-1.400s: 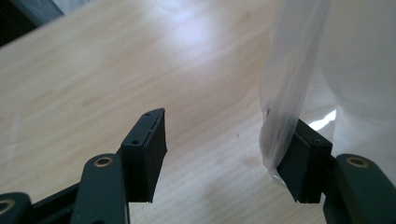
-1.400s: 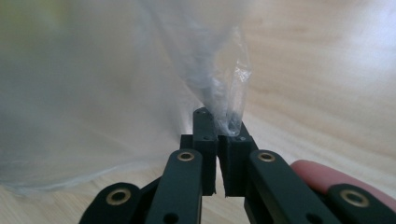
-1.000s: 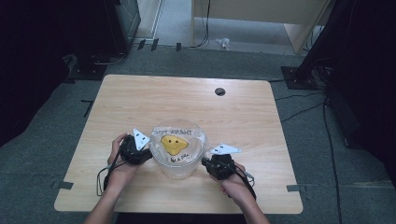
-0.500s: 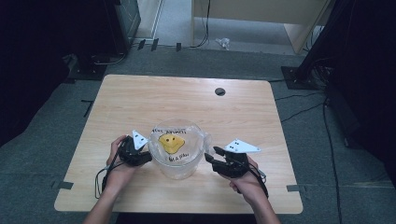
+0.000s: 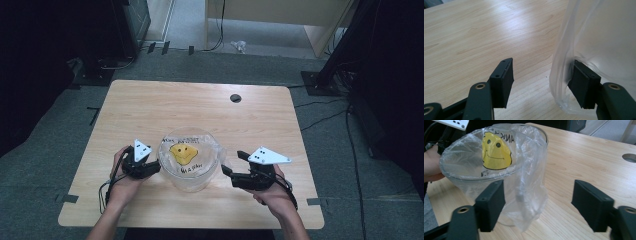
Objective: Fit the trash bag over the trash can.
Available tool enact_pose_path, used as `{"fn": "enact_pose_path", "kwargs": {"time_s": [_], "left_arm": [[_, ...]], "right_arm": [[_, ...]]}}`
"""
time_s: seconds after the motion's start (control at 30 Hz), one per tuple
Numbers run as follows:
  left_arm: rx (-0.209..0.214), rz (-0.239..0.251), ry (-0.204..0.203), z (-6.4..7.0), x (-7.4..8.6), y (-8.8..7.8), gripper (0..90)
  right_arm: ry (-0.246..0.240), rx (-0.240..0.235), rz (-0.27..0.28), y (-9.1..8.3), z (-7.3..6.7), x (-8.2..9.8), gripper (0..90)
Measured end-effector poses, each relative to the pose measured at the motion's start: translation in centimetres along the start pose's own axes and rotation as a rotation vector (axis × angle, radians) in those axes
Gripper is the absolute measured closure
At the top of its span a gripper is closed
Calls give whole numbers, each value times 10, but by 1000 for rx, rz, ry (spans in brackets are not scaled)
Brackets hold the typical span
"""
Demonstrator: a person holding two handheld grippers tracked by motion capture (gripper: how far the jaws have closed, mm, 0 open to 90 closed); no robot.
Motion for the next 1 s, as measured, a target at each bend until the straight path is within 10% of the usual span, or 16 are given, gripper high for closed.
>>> {"fn": "enact_pose_path", "kwargs": {"time_s": [0.33,0.57,1.0], "left_arm": [[12,35,-7,3,-6,-2,440],[64,45,-14,5,-6,-1,628],[125,2,-53,6,-5,6,822]], "right_arm": [[-31,28,140,10,-8,-25,502],[-4,27,93,26,-2,-28,863],[-27,216,82,45,22,-39,900]]}}
Point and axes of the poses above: each handheld gripper's, and its own axes: y roughly forward along the jaws, x roughly out of its underside, z roughly to its right, the point moved 5 cm from there along y, roughly forward along the jaws, and after that the axes turned 13 degrees about -x, right-handed, at the moved point
